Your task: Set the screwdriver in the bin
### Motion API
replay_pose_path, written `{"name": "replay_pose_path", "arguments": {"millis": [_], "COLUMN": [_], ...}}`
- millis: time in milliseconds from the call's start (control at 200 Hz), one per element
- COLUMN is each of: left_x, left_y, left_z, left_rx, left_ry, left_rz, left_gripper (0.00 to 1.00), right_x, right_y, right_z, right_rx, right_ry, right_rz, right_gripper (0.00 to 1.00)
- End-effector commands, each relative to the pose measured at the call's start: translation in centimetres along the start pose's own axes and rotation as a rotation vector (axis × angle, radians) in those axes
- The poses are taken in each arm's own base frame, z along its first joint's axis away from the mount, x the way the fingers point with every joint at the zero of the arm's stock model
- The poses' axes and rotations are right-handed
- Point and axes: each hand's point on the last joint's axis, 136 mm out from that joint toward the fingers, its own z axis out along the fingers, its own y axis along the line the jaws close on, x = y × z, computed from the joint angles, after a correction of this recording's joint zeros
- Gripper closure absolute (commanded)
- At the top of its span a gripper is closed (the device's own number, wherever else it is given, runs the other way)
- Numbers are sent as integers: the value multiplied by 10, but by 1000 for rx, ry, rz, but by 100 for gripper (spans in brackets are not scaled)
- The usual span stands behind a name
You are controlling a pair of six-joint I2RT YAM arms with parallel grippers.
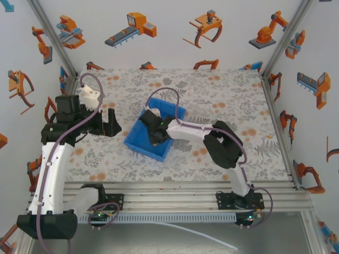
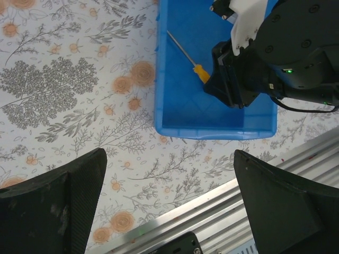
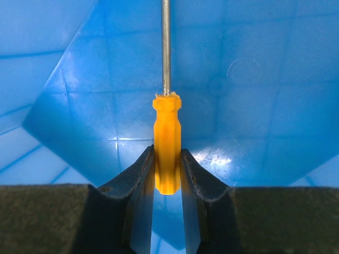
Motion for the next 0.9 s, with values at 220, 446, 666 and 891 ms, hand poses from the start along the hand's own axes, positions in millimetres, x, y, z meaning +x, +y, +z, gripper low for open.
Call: {"name": "replay_pose_path", "arguments": {"millis": [220, 446, 666, 891], "left_x": [3, 3, 2, 1], "left_y": [-11, -11, -10, -5], "left_z": [-4, -4, -4, -3], "left_rx": [46, 43, 39, 11], "left_ry": [3, 5, 6, 7], "left_rz": [26, 23, 23, 41], "left_gripper": [3, 3, 3, 3], "right_x": [-8, -7, -15, -44], "right_y": [13, 12, 10, 7], "right_z": [10, 11, 0, -39], "right_rx": [-32, -27, -12, 22], "right_ry": [-19, -15, -42, -129], "right_rz": [34, 33, 24, -21], "right_gripper": [76, 65, 53, 48]}}
